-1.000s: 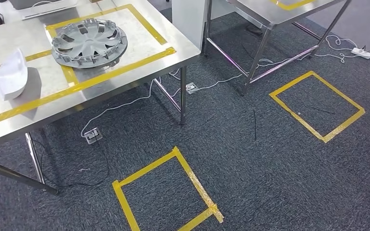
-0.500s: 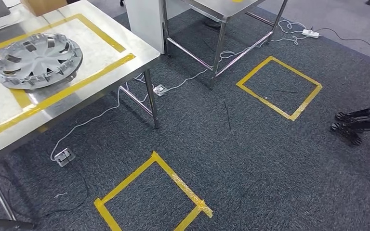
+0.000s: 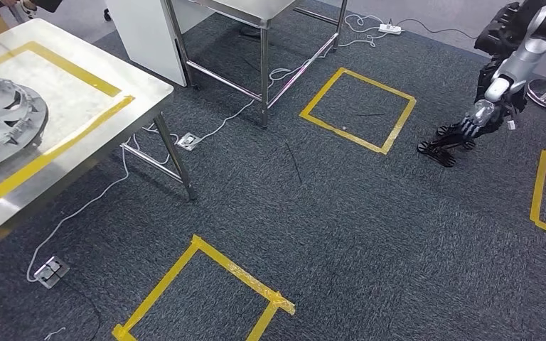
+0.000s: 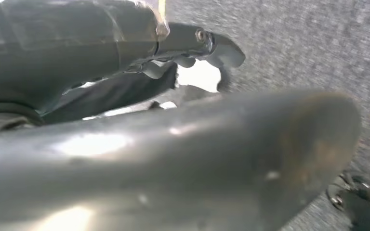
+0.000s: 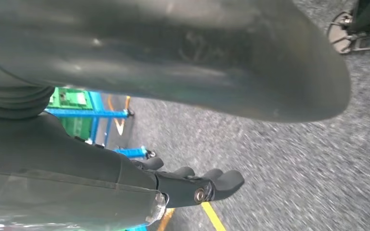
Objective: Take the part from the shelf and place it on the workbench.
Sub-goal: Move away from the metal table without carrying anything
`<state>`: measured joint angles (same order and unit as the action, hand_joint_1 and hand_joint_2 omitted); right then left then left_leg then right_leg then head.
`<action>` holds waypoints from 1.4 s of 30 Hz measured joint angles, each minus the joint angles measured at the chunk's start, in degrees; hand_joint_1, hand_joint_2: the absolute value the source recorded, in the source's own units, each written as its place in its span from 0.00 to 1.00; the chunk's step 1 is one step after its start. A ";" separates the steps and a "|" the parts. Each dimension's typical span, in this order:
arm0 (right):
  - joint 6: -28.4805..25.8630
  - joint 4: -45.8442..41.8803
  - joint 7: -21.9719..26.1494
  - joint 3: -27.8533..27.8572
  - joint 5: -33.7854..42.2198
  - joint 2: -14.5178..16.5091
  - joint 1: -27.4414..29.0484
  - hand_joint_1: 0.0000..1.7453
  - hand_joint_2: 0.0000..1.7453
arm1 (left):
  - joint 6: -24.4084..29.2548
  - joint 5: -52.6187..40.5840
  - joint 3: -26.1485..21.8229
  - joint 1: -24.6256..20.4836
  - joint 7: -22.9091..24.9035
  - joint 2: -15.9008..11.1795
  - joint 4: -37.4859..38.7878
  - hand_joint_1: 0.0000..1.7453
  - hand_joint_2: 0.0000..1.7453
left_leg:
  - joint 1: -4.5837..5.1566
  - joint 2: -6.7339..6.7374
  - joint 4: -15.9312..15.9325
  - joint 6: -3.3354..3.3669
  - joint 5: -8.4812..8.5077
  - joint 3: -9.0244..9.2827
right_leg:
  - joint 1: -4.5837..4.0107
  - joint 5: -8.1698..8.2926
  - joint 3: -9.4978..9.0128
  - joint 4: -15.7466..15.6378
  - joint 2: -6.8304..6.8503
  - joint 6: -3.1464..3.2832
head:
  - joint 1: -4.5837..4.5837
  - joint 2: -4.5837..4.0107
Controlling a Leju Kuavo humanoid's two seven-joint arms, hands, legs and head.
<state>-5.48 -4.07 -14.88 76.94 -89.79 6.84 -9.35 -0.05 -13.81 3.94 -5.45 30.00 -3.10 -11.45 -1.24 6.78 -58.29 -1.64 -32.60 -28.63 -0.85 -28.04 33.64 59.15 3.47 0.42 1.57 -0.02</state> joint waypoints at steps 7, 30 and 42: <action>0.32 -0.07 -0.46 -0.02 0.28 1.39 -0.33 0.00 0.00 | -0.47 -0.14 0.60 0.48 0.80 -1.85 -0.14 0.00 0.00 | -0.13 -7.36 -14.60 -0.47 -6.41 -7.83 | 0.05 0.43 -1.64 -1.99 -4.48 1.96 | -0.88 0.00; -1.44 -0.13 2.02 0.09 1.60 -1.10 -0.46 0.00 0.00 | 0.77 1.77 2.53 0.69 -2.76 0.83 -0.28 0.00 0.00 | -0.01 -0.58 -0.23 0.15 -0.28 -0.04 | -0.38 0.15 0.64 0.44 0.82 0.11 | -0.14 0.00; -1.17 -0.14 -0.56 0.09 -0.17 -3.48 -0.73 0.00 0.00 | -0.69 2.68 3.76 0.98 -1.12 2.99 -0.29 0.00 0.00 | -0.39 -10.31 -6.29 -0.44 2.41 -6.62 | 0.16 -0.77 -2.55 -1.32 -8.30 1.30 | -1.04 0.00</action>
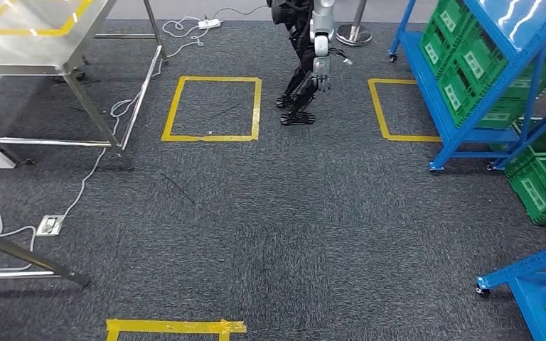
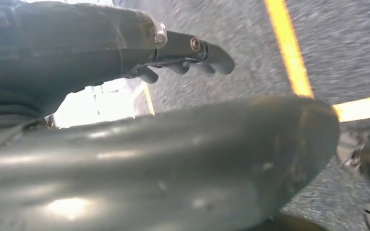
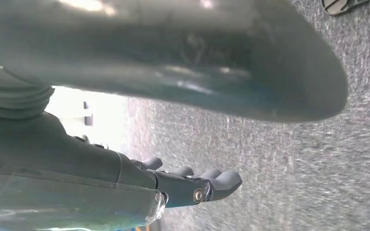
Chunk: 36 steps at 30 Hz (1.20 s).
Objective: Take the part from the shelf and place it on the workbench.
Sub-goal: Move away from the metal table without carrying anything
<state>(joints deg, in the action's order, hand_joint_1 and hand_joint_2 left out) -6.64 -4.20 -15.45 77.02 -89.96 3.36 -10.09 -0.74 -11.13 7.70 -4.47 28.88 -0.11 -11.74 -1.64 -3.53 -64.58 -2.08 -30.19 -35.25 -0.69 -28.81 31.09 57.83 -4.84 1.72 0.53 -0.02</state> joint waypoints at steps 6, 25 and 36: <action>-0.09 0.04 -0.98 0.02 -0.07 -0.99 -0.31 0.00 0.00 | 0.71 0.19 1.11 -0.07 -0.86 0.26 -0.02 0.00 0.00 | 0.09 0.12 5.64 1.45 0.23 3.09 | 0.70 -1.29 1.28 1.79 -2.01 -2.02 | 0.38 0.00; 0.05 0.09 4.05 0.56 0.63 -0.74 -0.26 0.00 0.00 | 3.50 4.03 1.15 -0.35 -4.98 0.54 -0.09 0.00 0.00 | 0.55 3.10 -4.95 -0.11 -8.50 1.22 | 0.18 0.70 1.31 -0.22 5.02 0.42 | 0.06 0.00; 0.30 0.13 4.22 1.43 0.94 0.56 -0.01 0.00 0.00 | 3.34 3.80 1.23 -0.17 -4.26 -0.43 -0.01 0.00 0.00 | 0.28 -0.41 5.47 1.41 -0.12 2.97 | 0.94 -1.27 0.98 1.25 -2.74 -1.97 | -0.12 0.00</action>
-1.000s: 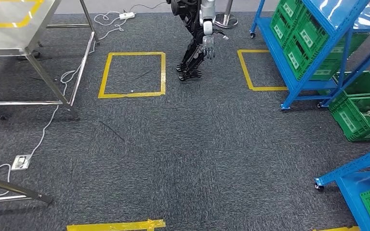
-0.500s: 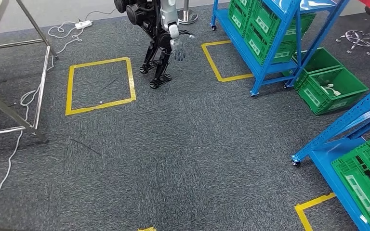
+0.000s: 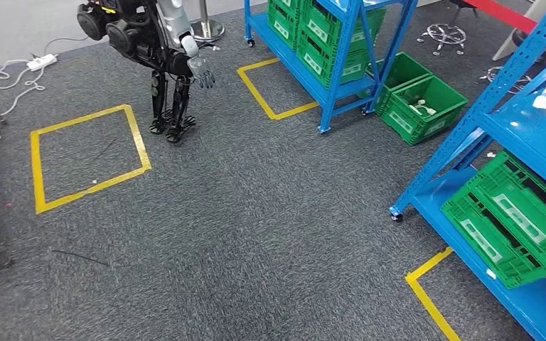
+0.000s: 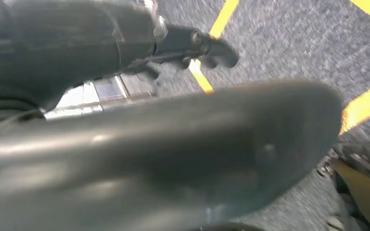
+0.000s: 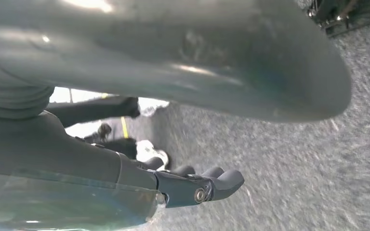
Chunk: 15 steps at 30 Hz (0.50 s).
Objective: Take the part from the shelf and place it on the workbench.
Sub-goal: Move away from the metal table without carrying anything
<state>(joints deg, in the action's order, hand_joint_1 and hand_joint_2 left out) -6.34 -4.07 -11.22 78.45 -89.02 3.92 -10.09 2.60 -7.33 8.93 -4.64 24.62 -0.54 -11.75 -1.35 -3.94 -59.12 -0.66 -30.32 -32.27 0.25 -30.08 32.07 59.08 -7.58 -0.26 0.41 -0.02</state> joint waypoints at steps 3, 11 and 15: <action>0.01 0.01 -0.04 0.10 0.25 0.22 -0.18 0.00 0.00 | -0.07 -0.04 0.33 0.17 0.07 -0.15 0.01 0.00 0.00 | 0.17 3.20 0.58 0.84 -0.29 0.85 | -0.17 -3.52 3.48 6.88 5.21 -0.77 | 0.36 0.00; 1.10 0.01 -1.08 0.96 0.99 0.25 0.39 0.00 0.00 | 0.40 -0.82 1.31 -0.07 0.31 0.10 -0.01 0.00 0.00 | 0.63 9.28 0.71 0.36 -2.35 3.00 | -0.77 1.77 2.08 1.73 10.86 0.29 | 0.48 0.00; 1.43 -0.10 -1.07 1.10 0.92 -0.04 0.29 0.00 0.00 | 0.55 -0.75 1.73 -0.36 0.48 0.46 -0.05 0.00 0.00 | 0.57 10.09 1.25 -0.81 -2.95 4.04 | -1.34 1.50 0.89 -0.71 10.52 1.48 | 0.50 0.00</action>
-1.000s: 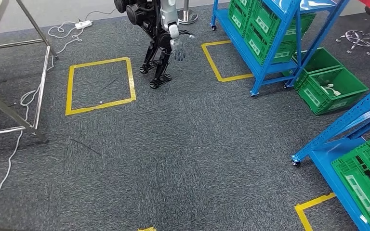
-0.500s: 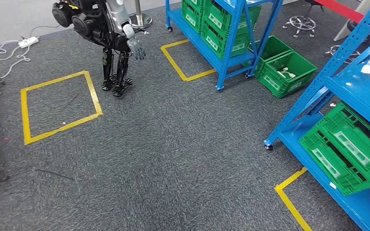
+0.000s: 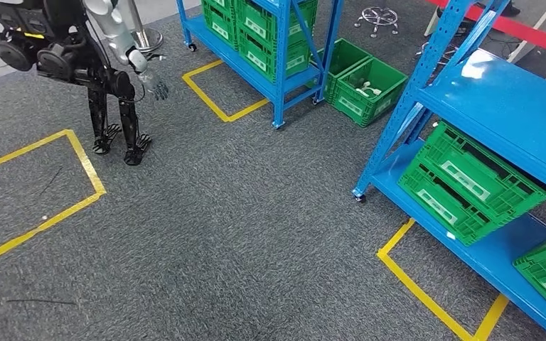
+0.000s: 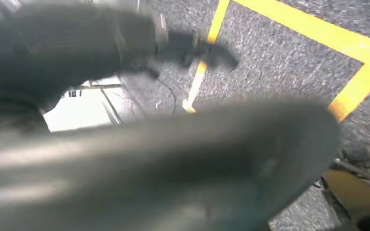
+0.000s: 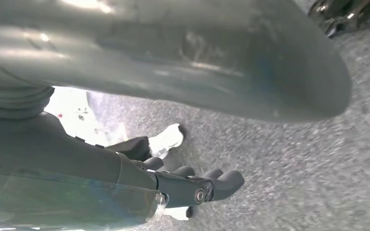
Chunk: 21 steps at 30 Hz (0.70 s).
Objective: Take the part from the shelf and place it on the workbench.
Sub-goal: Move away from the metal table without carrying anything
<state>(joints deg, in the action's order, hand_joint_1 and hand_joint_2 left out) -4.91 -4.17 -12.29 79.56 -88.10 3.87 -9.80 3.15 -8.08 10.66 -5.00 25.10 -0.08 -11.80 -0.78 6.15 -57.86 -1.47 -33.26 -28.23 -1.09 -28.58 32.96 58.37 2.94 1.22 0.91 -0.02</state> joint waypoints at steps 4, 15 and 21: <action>0.04 -0.01 0.40 0.03 -0.13 -0.03 -0.31 0.00 0.00 | -0.07 0.52 0.44 0.02 0.44 0.06 -0.10 0.00 0.00 | -0.30 -6.82 -8.52 -0.56 -4.66 -4.00 | 0.64 0.41 -1.26 -1.43 -2.21 0.87 | -0.43 0.01; 0.02 0.02 0.57 0.07 -0.19 0.01 -0.27 0.00 0.00 | -0.13 0.79 0.64 0.36 0.70 -0.23 -0.08 0.00 0.00 | -0.64 -10.70 -1.10 0.60 2.86 -4.06 | 1.41 -1.26 -1.40 -0.13 -10.87 -1.41 | -0.76 0.00; -0.21 0.01 0.66 0.13 -0.81 0.18 -0.46 0.00 0.00 | -0.34 1.50 0.64 0.63 1.28 -0.45 -0.07 0.00 0.00 | -0.37 -4.51 -0.26 1.90 2.04 -2.50 | 1.39 -7.60 6.22 14.24 -3.41 -2.86 | -0.16 0.00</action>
<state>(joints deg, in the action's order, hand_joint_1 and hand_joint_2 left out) -5.13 -4.16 -11.63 79.68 -88.91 4.05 -10.26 2.80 -6.58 11.30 -4.37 26.39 -0.53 -11.87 -1.15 1.65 -58.12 0.43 -31.22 -30.73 0.30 -36.18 39.18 72.61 -0.47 -1.64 0.74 -0.02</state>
